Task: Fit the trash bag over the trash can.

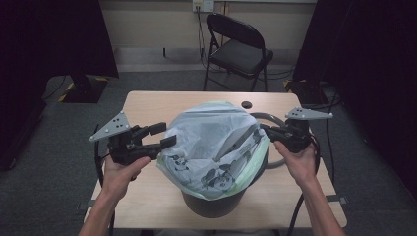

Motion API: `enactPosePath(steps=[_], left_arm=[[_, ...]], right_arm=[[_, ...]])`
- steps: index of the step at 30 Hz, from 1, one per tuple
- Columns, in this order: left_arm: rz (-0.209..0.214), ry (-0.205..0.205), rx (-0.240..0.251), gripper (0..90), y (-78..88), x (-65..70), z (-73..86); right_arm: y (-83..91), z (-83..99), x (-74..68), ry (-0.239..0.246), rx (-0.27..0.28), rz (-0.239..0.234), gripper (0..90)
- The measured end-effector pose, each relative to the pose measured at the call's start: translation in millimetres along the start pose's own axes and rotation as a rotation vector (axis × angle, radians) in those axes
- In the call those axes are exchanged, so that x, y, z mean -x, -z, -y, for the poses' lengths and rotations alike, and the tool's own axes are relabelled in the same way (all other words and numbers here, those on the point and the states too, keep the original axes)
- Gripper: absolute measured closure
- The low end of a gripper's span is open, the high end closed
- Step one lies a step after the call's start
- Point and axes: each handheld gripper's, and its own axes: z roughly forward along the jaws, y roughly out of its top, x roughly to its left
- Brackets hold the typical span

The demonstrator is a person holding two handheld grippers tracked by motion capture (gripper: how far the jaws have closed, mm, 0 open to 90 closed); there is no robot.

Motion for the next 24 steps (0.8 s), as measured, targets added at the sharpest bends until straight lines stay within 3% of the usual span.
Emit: enactPosePath(steps=[6,8,10,11,12,13,15,18,21,24], left_arm=[[-0.009,0.015,0.000,38.5,-6.0,-4.0,-1.4],[-0.020,0.008,-0.006,41.9,-6.4,-5.2,-1.5],[-0.035,0.005,-0.008,50.9,-5.7,-5.3,-1.2],[-0.027,0.016,-0.009,53.5,-2.9,-8.1,0.2],[-0.027,0.016,-0.009,54.9,-2.9,-8.1,0.2],[-0.010,0.020,-0.018,56.2,1.0,-9.2,2.3],[0.013,0.030,-0.016,56.4,5.5,-7.9,4.0],[0.024,0.028,-0.026,56.4,11.0,-4.4,4.1],[0.061,0.032,-0.055,57.4,22.0,1.4,2.8],[0.086,0.016,-0.070,58.3,25.8,1.6,0.4]], right_arm=[[-5.4,5.9,1.0,0.015,-0.017,-0.004,90.0],[-4.1,5.1,4.7,0.025,-0.010,-0.018,90.0],[-2.8,3.9,6.4,0.020,-0.004,-0.020,90.0],[2.8,-0.2,9.2,-0.002,0.038,-0.010,78.3],[2.8,-0.2,9.2,-0.002,0.038,-0.010,78.3],[10.3,-5.9,12.2,-0.027,0.084,0.002,68.8],[17.2,-11.5,13.5,-0.041,0.117,0.016,60.4],[26.6,-18.3,11.8,-0.053,0.160,0.017,55.0],[35.9,-23.0,7.5,-0.069,0.199,-0.029,51.1],[37.0,-23.5,0.1,-0.053,0.172,-0.057,47.6]])
